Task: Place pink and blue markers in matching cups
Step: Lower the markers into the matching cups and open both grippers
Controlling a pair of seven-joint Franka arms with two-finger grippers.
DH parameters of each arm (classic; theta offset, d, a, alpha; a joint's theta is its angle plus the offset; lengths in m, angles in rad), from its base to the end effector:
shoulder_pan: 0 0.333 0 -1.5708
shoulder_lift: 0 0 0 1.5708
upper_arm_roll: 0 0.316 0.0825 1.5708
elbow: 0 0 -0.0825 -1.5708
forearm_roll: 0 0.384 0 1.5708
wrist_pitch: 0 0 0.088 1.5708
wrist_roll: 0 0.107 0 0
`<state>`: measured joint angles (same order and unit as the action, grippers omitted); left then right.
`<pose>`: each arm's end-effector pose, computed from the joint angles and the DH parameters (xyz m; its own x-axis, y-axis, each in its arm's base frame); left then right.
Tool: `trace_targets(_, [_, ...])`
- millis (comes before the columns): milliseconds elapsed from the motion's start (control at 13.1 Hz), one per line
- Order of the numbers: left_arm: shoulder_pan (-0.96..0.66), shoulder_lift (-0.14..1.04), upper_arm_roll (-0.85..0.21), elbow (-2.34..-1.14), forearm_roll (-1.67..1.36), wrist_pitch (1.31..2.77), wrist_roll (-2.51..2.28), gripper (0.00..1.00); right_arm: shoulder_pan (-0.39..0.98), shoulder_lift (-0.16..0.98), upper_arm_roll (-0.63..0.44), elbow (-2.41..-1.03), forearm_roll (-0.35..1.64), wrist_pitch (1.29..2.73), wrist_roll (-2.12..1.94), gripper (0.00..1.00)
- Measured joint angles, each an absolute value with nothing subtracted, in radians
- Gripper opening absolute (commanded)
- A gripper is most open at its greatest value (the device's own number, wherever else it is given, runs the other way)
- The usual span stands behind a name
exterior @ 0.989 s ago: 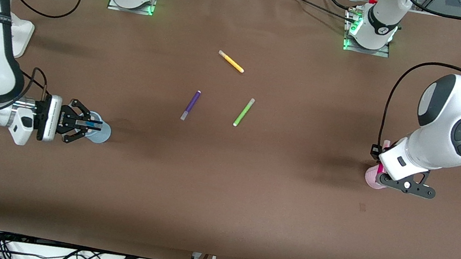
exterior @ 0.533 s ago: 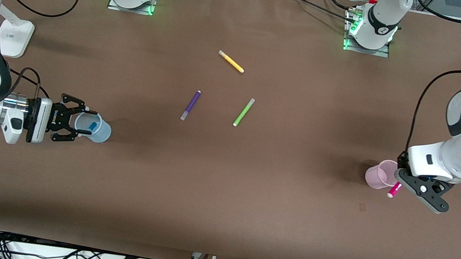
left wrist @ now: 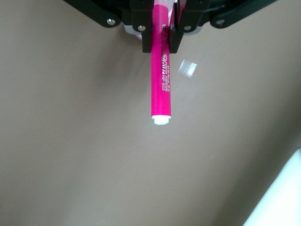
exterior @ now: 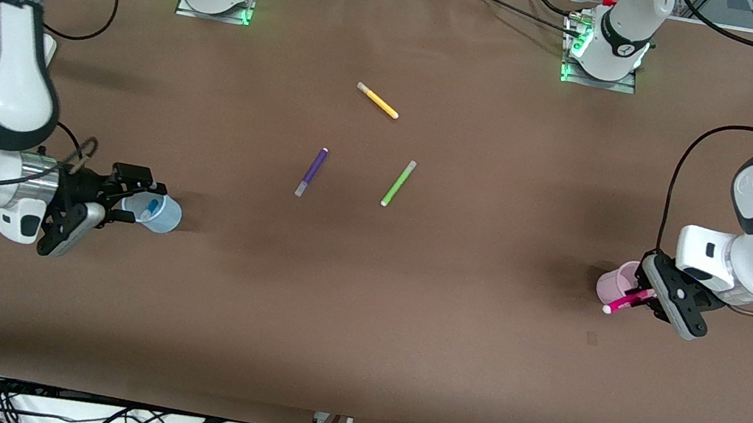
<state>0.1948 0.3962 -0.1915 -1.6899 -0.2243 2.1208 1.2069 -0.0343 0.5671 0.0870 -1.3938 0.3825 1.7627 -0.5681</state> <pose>0.6648 0.0050 0.3773 0.4697 -0.8450 0.2555 -0.8810 -0.4671 0.0747 0.6917 0.0583 0.3718 0.8805 0.4730 0.0310 0.4367 -0.7841 -0.4409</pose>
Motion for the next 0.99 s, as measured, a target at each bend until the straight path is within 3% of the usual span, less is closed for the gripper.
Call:
trace_targets(228, [0.282, 0.428, -0.191, -1.743, -0.387, 2.129, 1.487, 0.0, 0.004, 0.566, 0.087, -1.362, 0.222, 1.753, -0.259, 1.0])
trace_targets(457, [0.354, 0.491, -0.191, -1.773, -0.54, 2.132, 1.731, 0.0, 0.024, 0.547, 0.087, -1.328, 0.106, 1.652, -0.071, 1.0])
trace_targets(685, [0.39, 0.536, -0.193, -1.782, -0.583, 2.134, 1.815, 0.0, 0.034, 0.477, 0.087, -1.282, 0.06, 1.514, 0.019, 1.0])
trace_targets(913, [0.403, 0.548, -0.195, -1.784, -0.589, 2.134, 1.818, 0.0, 0.04, 0.374, 0.087, -1.309, -0.004, 1.473, 0.033, 1.0])
trace_targets(989, [0.407, 0.55, -0.195, -1.785, -0.592, 2.134, 1.823, 0.32, 0.04, 0.34, 0.086, -1.333, -0.033, 1.474, 0.034, 1.0])
